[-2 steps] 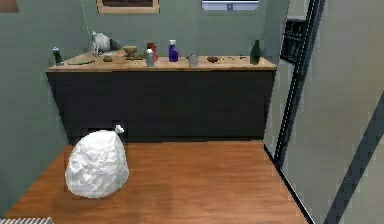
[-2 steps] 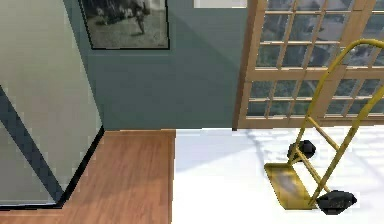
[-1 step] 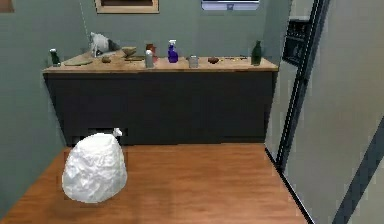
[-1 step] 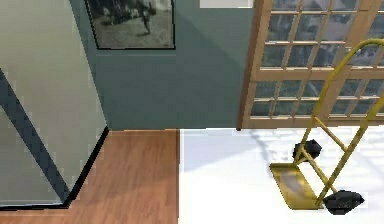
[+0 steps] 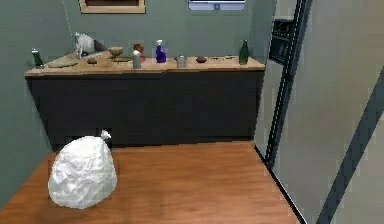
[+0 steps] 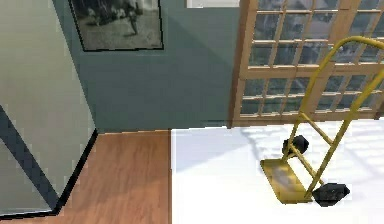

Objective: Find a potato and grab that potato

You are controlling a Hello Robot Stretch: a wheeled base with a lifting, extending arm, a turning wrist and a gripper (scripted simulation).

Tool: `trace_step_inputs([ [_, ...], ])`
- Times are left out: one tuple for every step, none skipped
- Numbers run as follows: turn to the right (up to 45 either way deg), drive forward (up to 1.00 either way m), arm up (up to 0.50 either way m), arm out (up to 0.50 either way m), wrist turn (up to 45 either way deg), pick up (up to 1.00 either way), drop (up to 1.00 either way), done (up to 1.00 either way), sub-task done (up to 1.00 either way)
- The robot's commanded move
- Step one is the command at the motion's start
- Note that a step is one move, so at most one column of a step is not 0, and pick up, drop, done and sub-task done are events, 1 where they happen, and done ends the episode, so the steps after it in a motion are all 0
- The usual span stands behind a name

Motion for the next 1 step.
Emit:
trace_step_inputs([
  [0.0, 1.00, 0.00, 0.00, 0.0, 0.00, 0.00, 0.00, 0.00],
])
